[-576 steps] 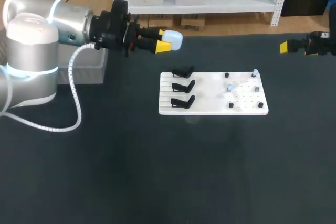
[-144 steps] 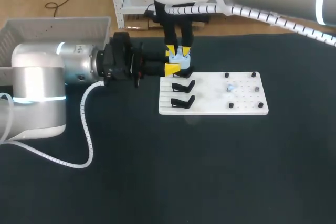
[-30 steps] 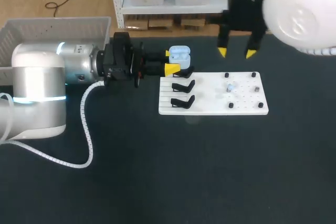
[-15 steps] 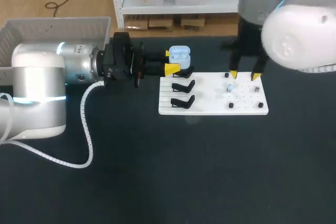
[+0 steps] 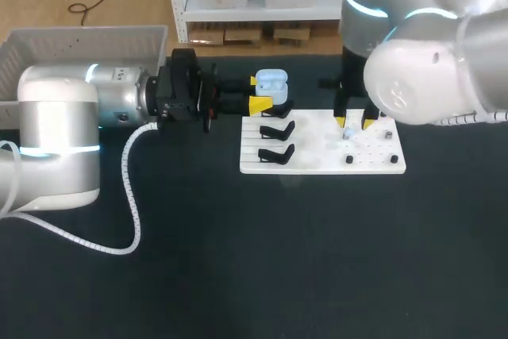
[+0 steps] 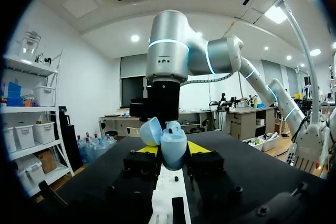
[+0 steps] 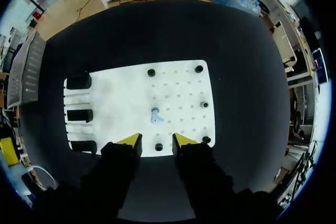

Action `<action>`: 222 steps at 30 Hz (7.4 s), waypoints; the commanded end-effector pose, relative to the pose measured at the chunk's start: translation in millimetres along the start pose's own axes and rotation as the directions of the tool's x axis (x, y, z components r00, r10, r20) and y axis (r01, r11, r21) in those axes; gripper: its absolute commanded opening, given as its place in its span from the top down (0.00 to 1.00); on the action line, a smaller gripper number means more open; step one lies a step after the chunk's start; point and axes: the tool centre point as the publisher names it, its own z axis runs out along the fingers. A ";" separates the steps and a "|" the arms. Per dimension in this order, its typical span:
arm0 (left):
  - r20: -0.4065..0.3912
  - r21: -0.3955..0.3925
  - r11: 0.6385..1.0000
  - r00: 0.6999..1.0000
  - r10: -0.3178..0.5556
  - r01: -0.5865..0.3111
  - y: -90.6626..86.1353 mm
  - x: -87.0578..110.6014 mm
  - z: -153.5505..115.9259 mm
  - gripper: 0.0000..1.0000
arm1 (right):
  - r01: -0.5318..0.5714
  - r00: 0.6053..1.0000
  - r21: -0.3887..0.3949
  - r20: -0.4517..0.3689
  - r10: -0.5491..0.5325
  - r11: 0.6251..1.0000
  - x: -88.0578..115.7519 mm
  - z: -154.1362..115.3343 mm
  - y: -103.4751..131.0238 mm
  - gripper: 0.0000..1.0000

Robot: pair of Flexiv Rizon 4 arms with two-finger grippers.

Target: Pick up each earbud case from the left stands, insert the matching earbuds, close the lid, and place the case in the box.

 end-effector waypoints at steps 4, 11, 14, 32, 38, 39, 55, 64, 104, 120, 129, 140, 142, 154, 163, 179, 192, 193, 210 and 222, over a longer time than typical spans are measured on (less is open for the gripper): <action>0.000 0.002 1.000 1.000 0.000 0.000 0.9 0.4 0.2 1.00 | 0.029 0.999 -0.035 -0.013 -0.029 0.999 -6.3 11.7 -4.7 0.60; 0.000 0.002 1.000 1.000 0.000 0.000 0.9 0.4 0.2 1.00 | 0.061 0.998 -0.046 -0.022 -0.062 0.997 -10.9 19.2 -2.6 0.58; 0.000 0.002 1.000 1.000 0.000 0.000 0.9 0.4 0.2 1.00 | 0.072 0.997 -0.042 -0.023 -0.073 0.997 -11.1 23.9 -0.7 0.56; 0.000 0.002 1.000 1.000 0.000 0.000 0.9 0.4 0.2 1.00 | 0.080 0.996 -0.078 -0.021 -0.082 0.994 -11.7 35.8 -3.4 0.64; 0.000 0.002 1.000 1.000 0.000 0.000 0.9 0.4 0.2 1.00 | 0.083 0.996 -0.083 -0.012 -0.085 0.993 -12.4 35.6 -2.3 0.64; 0.000 0.002 1.000 1.000 0.000 0.000 0.9 0.4 0.2 1.00 | 0.083 0.996 -0.084 -0.011 -0.084 0.993 -12.5 35.6 -2.3 0.64; 0.000 0.002 1.000 1.000 0.000 0.000 0.9 0.4 0.2 1.00 | 0.071 0.997 -0.092 -0.015 -0.073 0.993 -12.8 40.3 -2.7 0.76; 0.000 0.002 1.000 1.000 0.000 0.000 0.9 0.4 0.2 1.00 | 0.072 0.997 -0.091 -0.024 -0.074 0.993 -14.5 42.0 -1.1 0.95; 0.000 0.002 1.000 1.000 0.000 0.000 0.9 0.4 0.2 1.00 | 0.124 0.991 -0.063 -0.045 -0.127 0.990 22.0 -124.0 15.4 1.00; 0.000 0.002 1.000 1.000 0.000 0.000 0.9 0.4 0.2 1.00 | 0.321 0.941 -0.053 -0.097 -0.325 0.945 45.5 -167.5 79.3 1.00; 0.000 0.002 1.000 1.000 0.000 0.000 0.9 0.4 0.2 1.00 | 0.417 0.898 -0.089 -0.109 -0.425 0.904 48.0 -171.6 115.5 1.00; 0.000 0.002 1.000 1.000 0.000 0.000 0.9 0.4 0.2 1.00 | 0.475 0.858 -0.127 -0.150 -0.490 0.871 44.9 -165.9 135.9 1.00; 0.000 0.002 1.000 1.000 0.000 0.000 0.9 0.4 0.2 1.00 | 0.475 0.858 -0.127 -0.150 -0.490 0.871 44.9 -165.9 135.9 1.00; 0.000 0.002 1.000 1.000 0.000 0.000 0.9 0.4 0.2 1.00 | 0.475 0.858 -0.127 -0.150 -0.490 0.871 44.9 -165.9 135.9 1.00; 0.000 0.002 1.000 1.000 0.000 0.000 0.9 0.4 0.2 1.00 | 0.515 0.846 -0.143 -0.071 -0.528 0.845 45.5 -165.6 137.7 1.00; 0.000 0.002 1.000 1.000 0.000 0.000 0.9 0.4 0.2 1.00 | 0.659 0.745 -0.082 -0.066 -0.664 0.748 47.3 -156.9 141.0 1.00; 0.000 0.002 1.000 1.000 0.000 0.000 0.9 0.4 0.2 1.00 | 0.657 0.751 -0.076 -0.022 -0.659 0.751 41.6 -150.3 136.9 1.00; 0.000 0.002 1.000 1.000 0.000 0.000 0.9 0.4 0.2 1.00 | 0.656 0.752 -0.071 -0.019 -0.659 0.751 41.3 -150.2 137.0 1.00; 0.000 0.002 1.000 1.000 0.000 0.000 0.9 0.4 0.2 1.00 | 0.642 0.764 -0.055 -0.037 -0.645 0.764 41.2 -139.6 144.9 1.00; 0.000 0.002 1.000 1.000 0.000 0.000 0.9 0.4 0.2 1.00 | 0.630 0.773 -0.050 -0.050 -0.632 0.775 37.5 -137.0 145.2 1.00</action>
